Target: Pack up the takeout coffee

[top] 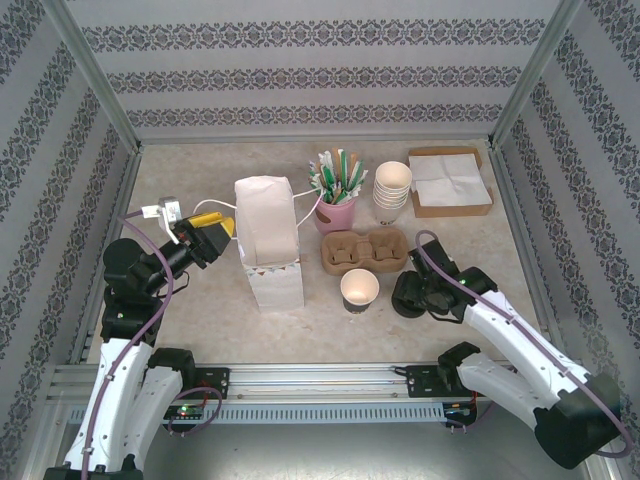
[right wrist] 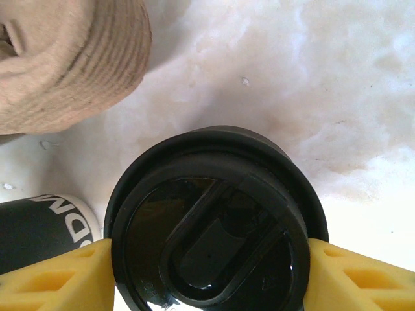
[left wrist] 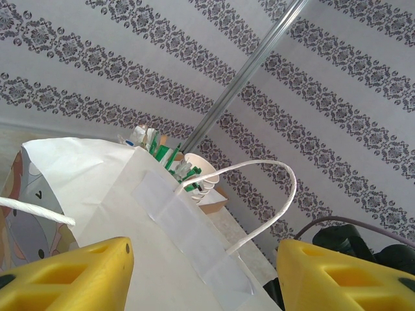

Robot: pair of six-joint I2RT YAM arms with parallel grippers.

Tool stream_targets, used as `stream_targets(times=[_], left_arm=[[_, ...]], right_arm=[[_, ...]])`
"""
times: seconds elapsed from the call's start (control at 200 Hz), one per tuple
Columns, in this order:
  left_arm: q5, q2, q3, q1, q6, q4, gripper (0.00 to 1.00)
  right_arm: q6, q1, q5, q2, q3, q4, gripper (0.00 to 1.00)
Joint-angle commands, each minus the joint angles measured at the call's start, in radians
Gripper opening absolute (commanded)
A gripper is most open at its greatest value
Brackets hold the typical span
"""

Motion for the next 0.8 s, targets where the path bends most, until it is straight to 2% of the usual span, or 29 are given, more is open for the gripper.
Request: stream_targets(times=[0.0,0.794], left_arm=[[0.015,-0.01,-0.009,0.002,-0.002,0.054,0.61],[0.013,-0.008,-0.01,0.001,-0.008,0.059,0.61]], right_arm=[[-0.02,-0.007,0.031,-0.018,0.032,-0.052,0.67],[0.041,-0.007,-0.021,0.031,-0.047,0.013,0.7]])
